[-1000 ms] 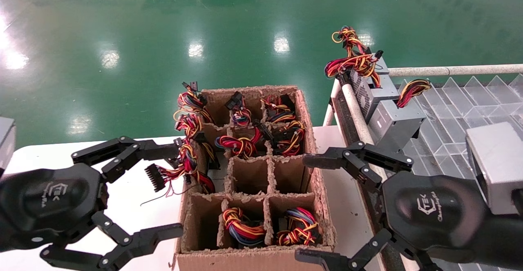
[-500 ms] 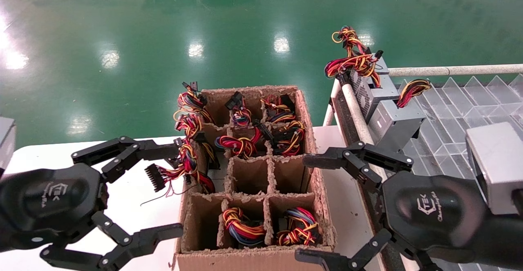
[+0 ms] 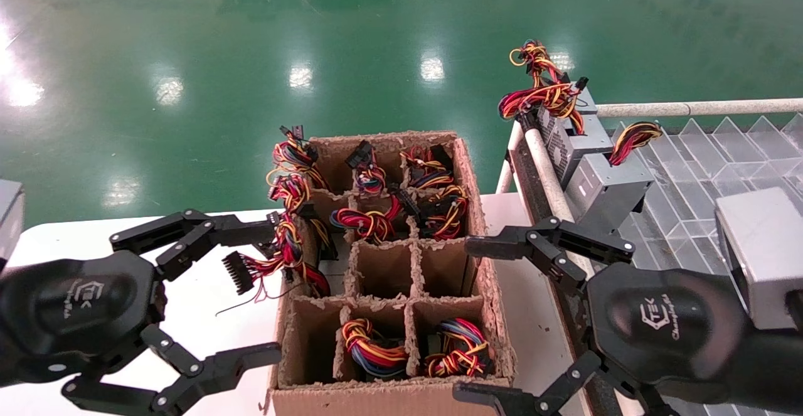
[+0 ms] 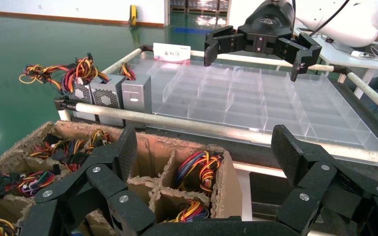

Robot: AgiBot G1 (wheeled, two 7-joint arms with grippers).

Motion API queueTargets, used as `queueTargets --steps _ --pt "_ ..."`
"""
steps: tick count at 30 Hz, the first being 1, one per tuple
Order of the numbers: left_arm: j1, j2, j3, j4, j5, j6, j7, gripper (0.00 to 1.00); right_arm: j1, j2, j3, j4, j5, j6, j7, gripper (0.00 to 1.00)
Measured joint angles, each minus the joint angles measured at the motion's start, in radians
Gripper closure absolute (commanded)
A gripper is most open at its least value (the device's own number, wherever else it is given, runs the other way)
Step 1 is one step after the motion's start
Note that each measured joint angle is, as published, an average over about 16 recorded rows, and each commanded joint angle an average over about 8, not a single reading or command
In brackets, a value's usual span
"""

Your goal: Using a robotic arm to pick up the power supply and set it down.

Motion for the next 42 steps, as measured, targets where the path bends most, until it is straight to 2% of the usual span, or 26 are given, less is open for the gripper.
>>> queueTargets --steps 6,11,21,23,25,30,32,34,42 --pt "0.000 0.000 0.000 0.000 0.000 0.000 0.000 1.00 0.009 -0.022 0.003 -0.054 -0.019 0.023 -0.038 0.00" --pt "0.000 0.000 0.000 0.000 0.000 0.000 0.000 1.00 0.033 -0.068 0.004 -0.157 -0.048 0.062 -0.100 0.00" --pt "0.000 0.000 0.000 0.000 0.000 0.000 0.000 1.00 0.162 -0.229 -0.054 -0.448 -0.191 0.169 -0.220 0.00" --pt "0.000 0.000 0.000 0.000 0.000 0.000 0.000 1.00 0.197 -0.266 -0.075 -0.505 -0.227 0.183 -0.236 0.03" --pt "0.000 0.000 0.000 0.000 0.000 0.000 0.000 1.00 0.233 -0.300 -0.098 -0.558 -0.264 0.195 -0.251 0.16" --pt "0.000 0.000 0.000 0.000 0.000 0.000 0.000 1.00 0.312 -0.384 -0.143 -0.686 -0.331 0.209 -0.289 0.76" --pt "0.000 0.000 0.000 0.000 0.000 0.000 0.000 1.00 0.339 -0.413 -0.155 -0.736 -0.349 0.210 -0.309 0.95" --pt "0.000 0.000 0.000 0.000 0.000 0.000 0.000 1.00 0.362 -0.439 -0.165 -0.785 -0.363 0.211 -0.330 1.00" --pt "0.000 0.000 0.000 0.000 0.000 0.000 0.000 1.00 0.431 -0.518 -0.189 -0.955 -0.399 0.208 -0.418 1.00"
